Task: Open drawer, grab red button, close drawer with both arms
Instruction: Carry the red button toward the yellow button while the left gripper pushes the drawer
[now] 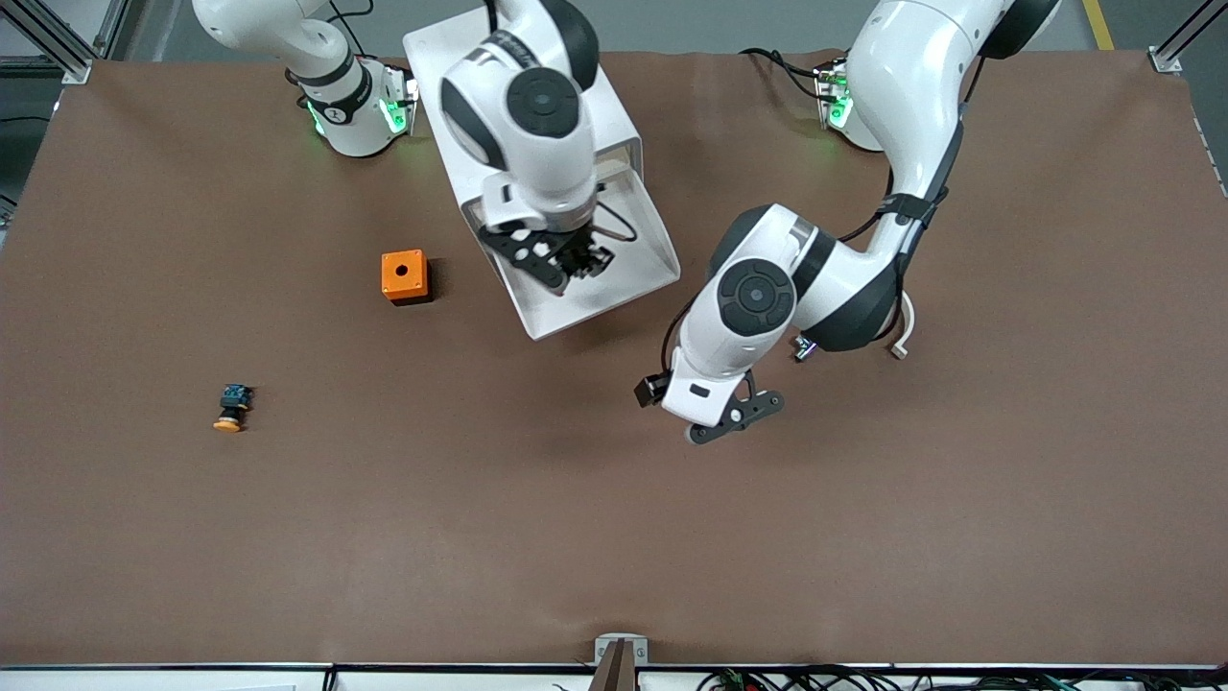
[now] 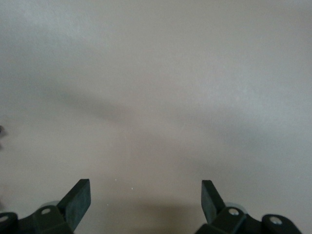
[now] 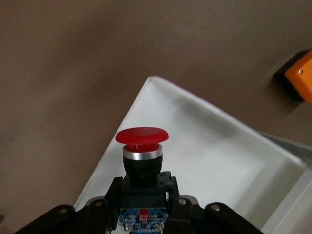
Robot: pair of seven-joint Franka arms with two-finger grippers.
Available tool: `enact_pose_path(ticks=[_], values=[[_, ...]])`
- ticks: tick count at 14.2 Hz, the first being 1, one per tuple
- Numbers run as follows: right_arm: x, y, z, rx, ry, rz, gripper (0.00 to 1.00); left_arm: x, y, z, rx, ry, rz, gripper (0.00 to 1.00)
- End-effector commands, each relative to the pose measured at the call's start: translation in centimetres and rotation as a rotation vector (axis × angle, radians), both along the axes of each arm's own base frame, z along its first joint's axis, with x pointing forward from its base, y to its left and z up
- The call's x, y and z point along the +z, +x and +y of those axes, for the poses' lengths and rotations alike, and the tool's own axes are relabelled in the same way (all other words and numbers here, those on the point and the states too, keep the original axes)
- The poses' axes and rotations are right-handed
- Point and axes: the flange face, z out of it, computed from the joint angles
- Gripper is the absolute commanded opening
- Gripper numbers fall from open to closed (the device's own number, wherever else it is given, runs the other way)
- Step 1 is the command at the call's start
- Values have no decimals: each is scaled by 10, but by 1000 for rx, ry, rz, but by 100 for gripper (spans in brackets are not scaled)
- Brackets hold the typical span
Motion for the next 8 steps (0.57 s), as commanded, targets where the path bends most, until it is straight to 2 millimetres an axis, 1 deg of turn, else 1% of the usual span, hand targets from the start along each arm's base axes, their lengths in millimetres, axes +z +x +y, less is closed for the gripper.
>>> enact_pose_path(ticks=[1, 2, 3, 4, 6, 7, 8], values=[[18, 38, -60, 111, 27, 18, 0, -5, -11, -6, -9, 14, 4, 100], [17, 55, -84, 152, 31, 18, 0, -10, -14, -9, -14, 17, 12, 100], [15, 73, -113, 192, 35, 18, 0, -12, -15, -8, -14, 19, 14, 100], [9, 86, -137, 227, 34, 22, 0, -13, -16, -10, -17, 20, 15, 100], [-11, 109, -193, 272, 39, 19, 0, -17, -31, -27, -49, 25, 23, 100], [-19, 118, -218, 302, 44, 7, 0, -25, -37, -35, -63, 31, 32, 100], [-32, 126, -244, 332, 43, -1, 0, -27, -46, -45, -81, 32, 34, 100]])
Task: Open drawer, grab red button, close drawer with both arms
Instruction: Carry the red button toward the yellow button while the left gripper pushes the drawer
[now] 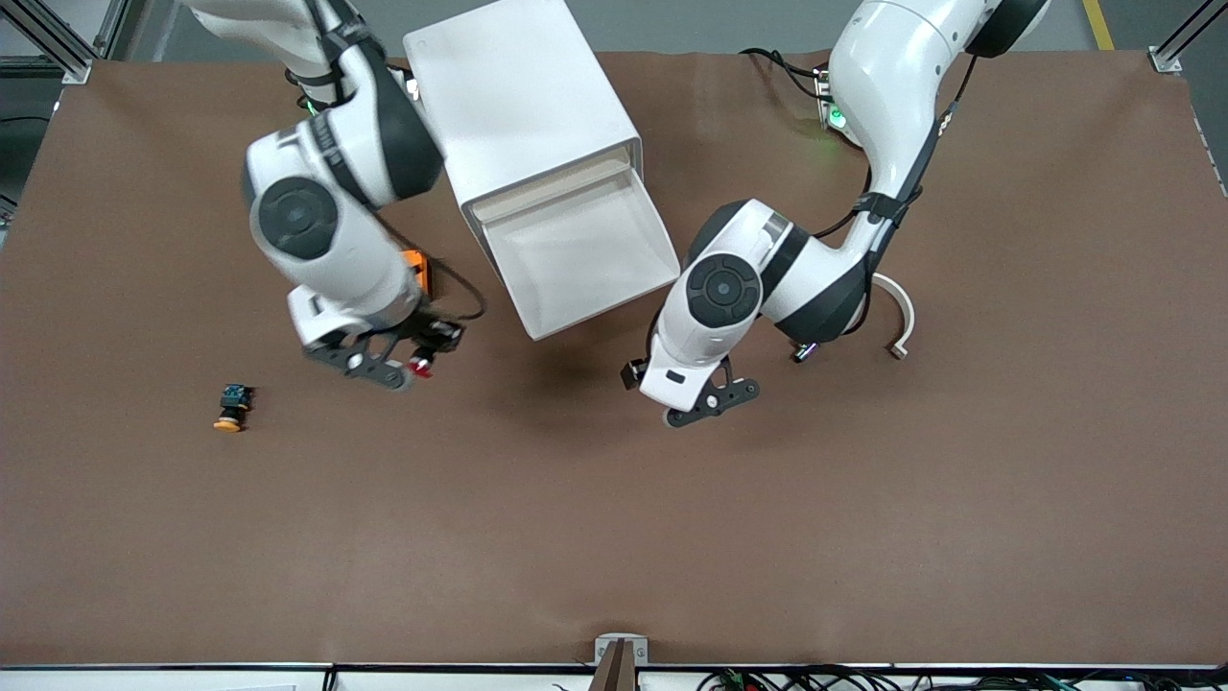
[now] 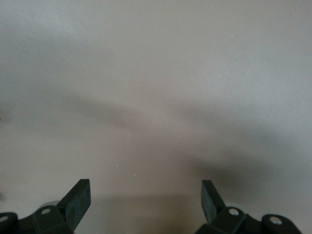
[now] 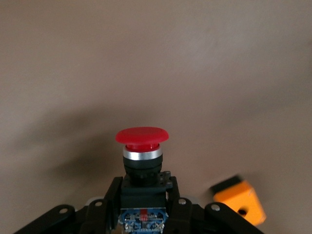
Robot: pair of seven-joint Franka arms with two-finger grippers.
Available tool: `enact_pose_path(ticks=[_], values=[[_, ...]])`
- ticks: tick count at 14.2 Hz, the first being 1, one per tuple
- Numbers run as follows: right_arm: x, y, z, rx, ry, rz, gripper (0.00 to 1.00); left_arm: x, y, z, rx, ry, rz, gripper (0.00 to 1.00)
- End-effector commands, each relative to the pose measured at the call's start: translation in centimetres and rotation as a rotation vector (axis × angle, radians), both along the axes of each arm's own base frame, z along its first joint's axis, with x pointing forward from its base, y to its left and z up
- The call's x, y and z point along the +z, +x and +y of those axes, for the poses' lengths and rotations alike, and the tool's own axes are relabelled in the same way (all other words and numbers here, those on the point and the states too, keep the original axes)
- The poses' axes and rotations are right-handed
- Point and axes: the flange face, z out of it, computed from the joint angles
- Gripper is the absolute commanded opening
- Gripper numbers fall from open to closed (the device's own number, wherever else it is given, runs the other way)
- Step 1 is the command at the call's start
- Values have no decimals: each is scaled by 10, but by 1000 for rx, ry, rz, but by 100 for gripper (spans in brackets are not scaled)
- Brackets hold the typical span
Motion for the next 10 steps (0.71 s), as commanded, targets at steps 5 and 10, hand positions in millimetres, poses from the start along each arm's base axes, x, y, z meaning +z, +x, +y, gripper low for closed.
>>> enact_pose_path(ticks=[5, 10], values=[[-107, 5, -149, 132, -66, -46, 0, -24, -42, -44, -78, 27, 20, 100], [-158, 11, -236, 181, -75, -48, 0, -25, -69, -70, -129, 29, 22, 100]])
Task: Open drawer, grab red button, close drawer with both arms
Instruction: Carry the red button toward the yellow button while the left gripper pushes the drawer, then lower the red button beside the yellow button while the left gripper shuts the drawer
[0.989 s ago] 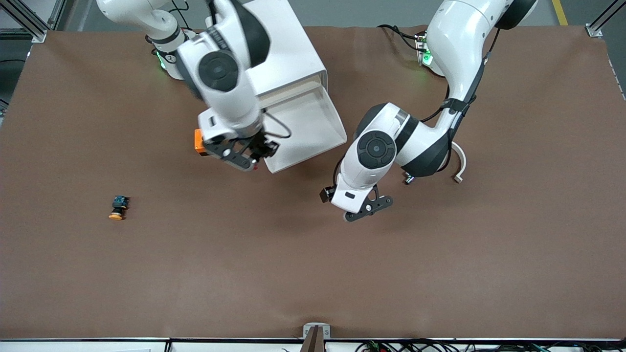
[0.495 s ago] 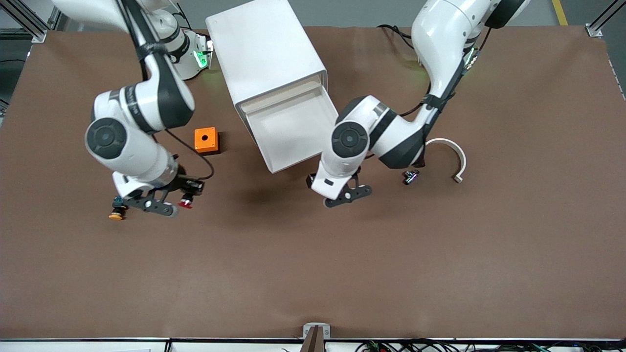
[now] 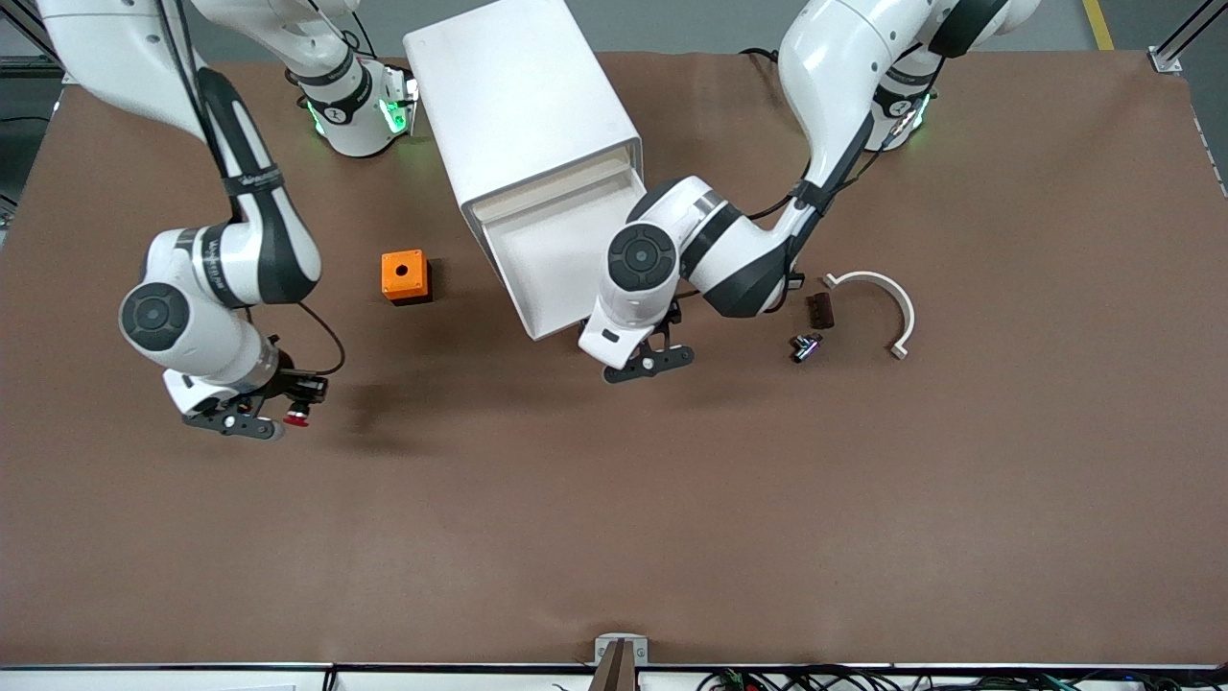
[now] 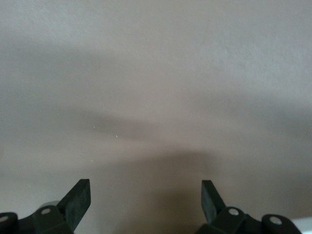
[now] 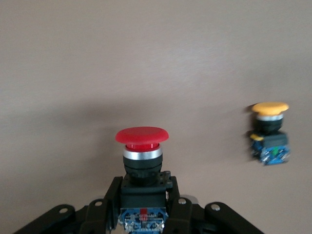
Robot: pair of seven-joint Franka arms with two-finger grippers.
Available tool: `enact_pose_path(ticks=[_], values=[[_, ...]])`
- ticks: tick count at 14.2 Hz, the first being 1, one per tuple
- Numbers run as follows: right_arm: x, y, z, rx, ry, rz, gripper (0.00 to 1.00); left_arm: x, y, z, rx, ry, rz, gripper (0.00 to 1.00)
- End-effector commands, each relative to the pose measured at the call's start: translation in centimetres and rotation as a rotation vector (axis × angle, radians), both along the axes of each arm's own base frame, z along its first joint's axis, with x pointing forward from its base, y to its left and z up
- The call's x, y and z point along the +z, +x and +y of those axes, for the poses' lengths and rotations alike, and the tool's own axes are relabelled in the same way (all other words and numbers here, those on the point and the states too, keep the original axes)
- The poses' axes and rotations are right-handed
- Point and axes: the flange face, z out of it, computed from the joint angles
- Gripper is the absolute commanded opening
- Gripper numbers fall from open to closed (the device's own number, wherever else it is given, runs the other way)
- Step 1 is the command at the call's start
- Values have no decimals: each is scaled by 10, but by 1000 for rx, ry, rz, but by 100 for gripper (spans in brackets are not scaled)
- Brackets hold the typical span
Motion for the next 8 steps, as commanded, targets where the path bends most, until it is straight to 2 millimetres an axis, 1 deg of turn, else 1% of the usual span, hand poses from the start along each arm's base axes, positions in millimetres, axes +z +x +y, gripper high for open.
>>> enact_pose_path(ticks=[1, 3, 4, 5, 6, 7, 8], values=[[-23, -4, -23, 41, -3, -30, 0, 4, -16, -15, -25, 2, -16, 100], [-52, -16, -28, 41, 2, -64, 0, 4, -28, -26, -48, 0, -18, 100], [-66, -18, -42, 29, 3, -73, 0, 4, -30, -29, -52, 0, -18, 100], [-72, -19, -46, 37, 3, -71, 0, 3, -36, -34, -63, 1, -14, 100], [-73, -18, -48, 47, 3, -76, 0, 1, -46, -42, -79, 2, -13, 100], [-74, -18, -49, 49, 2, -77, 0, 2, -49, -45, -85, 1, -12, 100], [-77, -19, -53, 44, 2, -73, 0, 1, -57, -51, -99, 2, -13, 100]])
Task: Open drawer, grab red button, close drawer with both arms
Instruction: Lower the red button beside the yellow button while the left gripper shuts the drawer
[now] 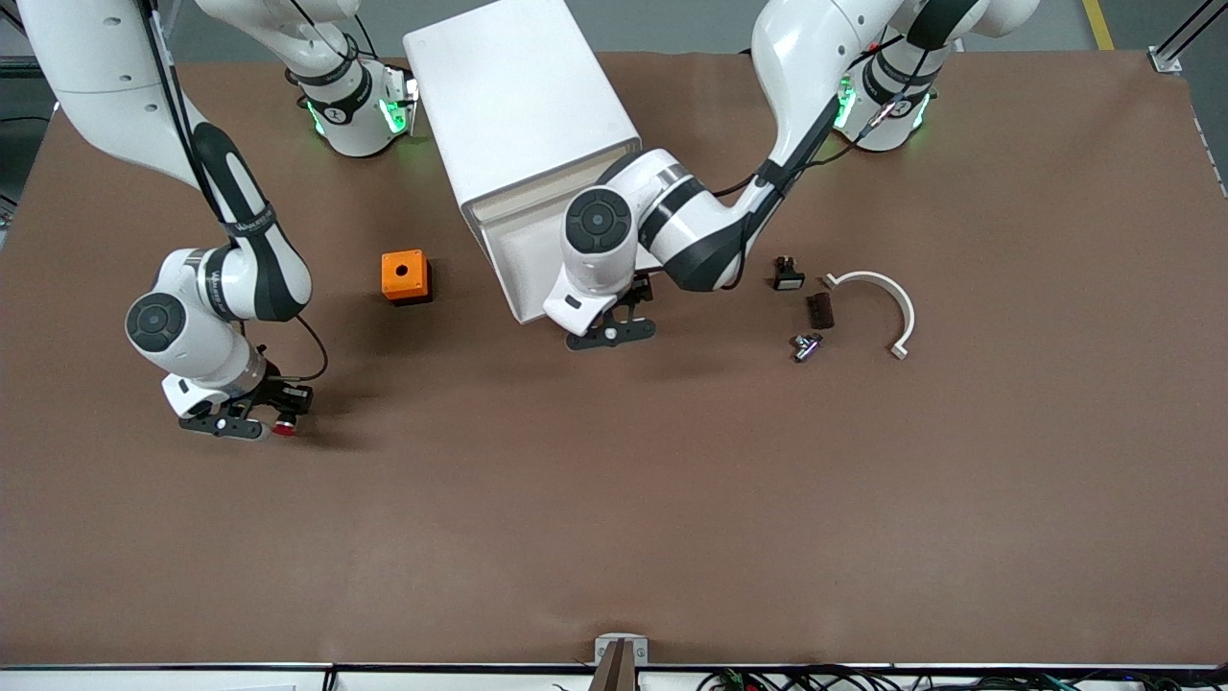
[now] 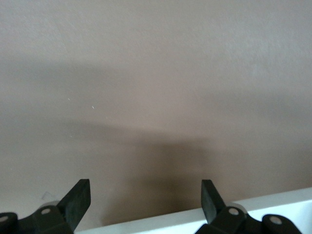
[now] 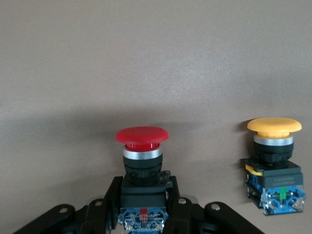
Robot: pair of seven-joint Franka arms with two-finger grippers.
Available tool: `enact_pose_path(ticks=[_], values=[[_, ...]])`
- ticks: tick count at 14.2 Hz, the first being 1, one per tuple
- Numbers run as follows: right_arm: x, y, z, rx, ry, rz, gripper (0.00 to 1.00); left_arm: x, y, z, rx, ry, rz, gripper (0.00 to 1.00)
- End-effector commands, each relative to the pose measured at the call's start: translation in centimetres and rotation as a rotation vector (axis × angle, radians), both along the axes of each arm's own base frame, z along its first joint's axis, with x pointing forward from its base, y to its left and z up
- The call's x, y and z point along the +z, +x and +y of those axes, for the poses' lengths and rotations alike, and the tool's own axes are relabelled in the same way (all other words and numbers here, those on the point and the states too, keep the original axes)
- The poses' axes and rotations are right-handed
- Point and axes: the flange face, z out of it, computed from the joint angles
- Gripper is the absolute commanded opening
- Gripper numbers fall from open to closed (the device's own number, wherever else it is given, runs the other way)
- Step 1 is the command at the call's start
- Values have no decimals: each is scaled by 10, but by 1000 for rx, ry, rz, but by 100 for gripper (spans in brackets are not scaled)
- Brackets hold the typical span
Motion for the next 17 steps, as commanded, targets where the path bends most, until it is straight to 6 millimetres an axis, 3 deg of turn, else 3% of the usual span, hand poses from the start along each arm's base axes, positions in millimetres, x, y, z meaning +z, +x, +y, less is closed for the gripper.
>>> enact_pose_path(ticks=[1, 7, 9, 17], values=[[3, 0, -9, 15, -4, -12, 0, 2, -17, -14, -25, 2, -13, 100], [-5, -7, -28, 15, -4, -12, 0, -9, -57, -43, -93, 12, -1, 100], [-12, -18, -26, 15, -1, 1, 0, -9, -65, -49, -106, 12, 1, 100], [-16, -22, -27, 27, -1, -16, 0, -18, -108, -71, -141, -3, 62, 100]])
